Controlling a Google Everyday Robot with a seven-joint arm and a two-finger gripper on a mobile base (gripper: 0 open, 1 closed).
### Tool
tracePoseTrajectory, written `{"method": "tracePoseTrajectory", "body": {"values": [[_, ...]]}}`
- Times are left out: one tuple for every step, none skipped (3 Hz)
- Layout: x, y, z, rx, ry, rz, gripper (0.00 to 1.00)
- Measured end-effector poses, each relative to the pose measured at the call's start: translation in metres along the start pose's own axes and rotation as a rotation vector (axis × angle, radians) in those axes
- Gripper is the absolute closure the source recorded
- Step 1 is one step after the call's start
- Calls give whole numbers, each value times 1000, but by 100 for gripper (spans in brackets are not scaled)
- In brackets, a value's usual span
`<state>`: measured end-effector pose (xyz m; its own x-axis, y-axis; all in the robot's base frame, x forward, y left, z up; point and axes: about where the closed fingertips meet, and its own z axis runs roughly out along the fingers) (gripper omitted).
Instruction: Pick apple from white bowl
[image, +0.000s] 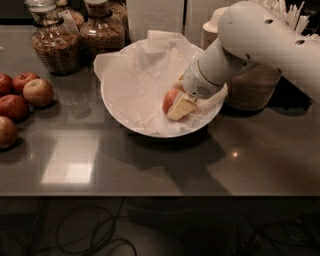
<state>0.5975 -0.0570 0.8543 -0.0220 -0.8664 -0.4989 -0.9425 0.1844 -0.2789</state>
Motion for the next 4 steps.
{"method": "tracePoseTrajectory", "body": {"values": [[0, 2, -4, -19, -23, 8, 100], [-3, -1, -26, -45, -100, 6, 100], [-25, -6, -70, -45, -253, -28, 100], [-50, -8, -117, -36, -370, -89, 100]]}}
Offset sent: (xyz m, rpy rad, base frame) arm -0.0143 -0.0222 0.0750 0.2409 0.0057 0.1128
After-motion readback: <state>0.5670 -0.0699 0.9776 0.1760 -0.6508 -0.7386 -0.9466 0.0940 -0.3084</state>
